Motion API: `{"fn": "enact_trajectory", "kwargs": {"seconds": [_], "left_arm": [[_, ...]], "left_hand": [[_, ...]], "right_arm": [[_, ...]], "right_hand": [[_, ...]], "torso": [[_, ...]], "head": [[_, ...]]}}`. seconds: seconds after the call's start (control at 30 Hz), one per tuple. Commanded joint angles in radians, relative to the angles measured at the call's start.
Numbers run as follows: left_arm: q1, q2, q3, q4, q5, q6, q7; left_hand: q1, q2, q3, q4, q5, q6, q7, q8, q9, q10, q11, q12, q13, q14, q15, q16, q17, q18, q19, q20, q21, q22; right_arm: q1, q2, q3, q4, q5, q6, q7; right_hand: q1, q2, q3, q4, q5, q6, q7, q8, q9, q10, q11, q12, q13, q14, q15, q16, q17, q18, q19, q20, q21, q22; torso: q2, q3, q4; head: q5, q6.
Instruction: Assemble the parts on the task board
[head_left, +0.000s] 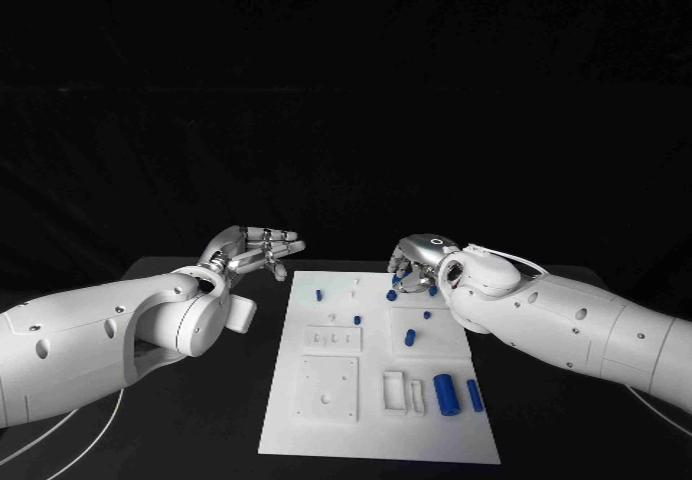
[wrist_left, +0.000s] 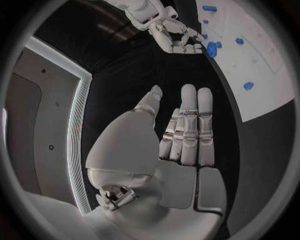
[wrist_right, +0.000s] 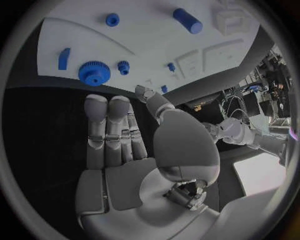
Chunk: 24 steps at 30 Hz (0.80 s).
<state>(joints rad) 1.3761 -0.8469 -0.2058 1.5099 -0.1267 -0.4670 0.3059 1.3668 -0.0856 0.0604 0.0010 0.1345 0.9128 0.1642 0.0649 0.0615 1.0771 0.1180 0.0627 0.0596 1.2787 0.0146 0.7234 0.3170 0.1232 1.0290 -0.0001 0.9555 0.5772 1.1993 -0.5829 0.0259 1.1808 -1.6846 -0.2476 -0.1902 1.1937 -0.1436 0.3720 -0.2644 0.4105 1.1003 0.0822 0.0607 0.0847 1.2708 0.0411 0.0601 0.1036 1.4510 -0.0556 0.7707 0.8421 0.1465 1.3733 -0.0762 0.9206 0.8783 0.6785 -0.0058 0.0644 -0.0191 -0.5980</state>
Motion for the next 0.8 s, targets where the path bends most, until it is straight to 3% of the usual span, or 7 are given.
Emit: {"fn": "enact_trajectory", "kwargs": {"seconds": [0.03,0.17,0.43,0.8], "left_arm": [[0.003,0.005,0.001,0.001,-0.012,0.019,-0.001],[0.003,0.006,0.001,0.001,-0.012,0.020,-0.002],[0.003,0.007,0.001,0.001,-0.012,0.022,-0.002],[0.003,0.008,0.002,0.000,-0.010,0.025,-0.002]], "left_hand": [[0.003,-0.010,0.006,-0.001,-0.005,-0.007,-0.002,0.004,0.000,-0.005,-0.001,-0.002,0.000,0.000,0.005,-0.007,-0.001,0.019,-0.007,0.003,0.002,-0.001],[0.002,-0.011,0.007,0.003,-0.005,-0.007,-0.002,0.004,0.000,-0.008,0.000,-0.002,0.000,0.000,0.005,-0.007,-0.003,0.019,-0.007,0.003,0.002,-0.003],[0.002,-0.012,0.008,0.004,-0.005,-0.006,-0.002,0.004,0.000,-0.009,0.000,-0.002,0.000,0.000,0.005,-0.008,-0.004,0.019,-0.007,0.003,0.002,-0.005],[0.002,-0.012,0.009,0.007,-0.006,-0.006,-0.002,0.004,0.000,-0.010,0.000,-0.002,0.000,0.002,0.005,-0.006,-0.005,0.020,-0.006,0.003,0.003,-0.007]], "right_arm": [[-0.005,0.007,0.000,-0.006,-0.057,0.005,-0.025],[-0.011,0.012,-0.001,-0.009,-0.066,0.015,-0.030],[-0.016,0.013,-0.001,-0.009,-0.083,0.043,-0.041],[-0.017,0.015,-0.001,-0.017,-0.099,0.051,-0.051]], "right_hand": [[-0.001,-0.009,0.002,0.008,-0.007,0.009,0.001,0.003,0.001,0.001,-0.001,0.003,0.002,0.002,0.002,0.008,-0.005,0.002,0.016,0.001,-0.021,0.034],[-0.001,-0.011,0.000,0.009,-0.010,0.009,0.001,0.003,0.001,0.002,-0.002,0.003,0.003,0.002,0.002,0.010,-0.006,0.001,0.020,0.001,-0.029,0.051],[0.000,-0.008,-0.001,0.017,-0.034,0.013,0.002,0.003,0.001,0.014,-0.005,0.003,0.011,0.002,0.000,0.012,-0.010,-0.003,0.032,-0.001,-0.050,0.095],[0.000,-0.012,0.004,0.028,-0.044,0.014,0.001,0.003,0.001,0.013,-0.005,0.003,0.013,0.002,0.000,0.014,-0.013,-0.004,0.047,-0.001,-0.087,0.151]], "torso": [[0.012,-0.0014,0.0020],[0.017,-0.0014,0.0029],[0.026,-0.0012,0.0030],[0.036,-0.0026,0.0059]], "head": [[-0.001,0.002],[0.000,0.015],[0.007,0.013],[0.001,0.015]]}}
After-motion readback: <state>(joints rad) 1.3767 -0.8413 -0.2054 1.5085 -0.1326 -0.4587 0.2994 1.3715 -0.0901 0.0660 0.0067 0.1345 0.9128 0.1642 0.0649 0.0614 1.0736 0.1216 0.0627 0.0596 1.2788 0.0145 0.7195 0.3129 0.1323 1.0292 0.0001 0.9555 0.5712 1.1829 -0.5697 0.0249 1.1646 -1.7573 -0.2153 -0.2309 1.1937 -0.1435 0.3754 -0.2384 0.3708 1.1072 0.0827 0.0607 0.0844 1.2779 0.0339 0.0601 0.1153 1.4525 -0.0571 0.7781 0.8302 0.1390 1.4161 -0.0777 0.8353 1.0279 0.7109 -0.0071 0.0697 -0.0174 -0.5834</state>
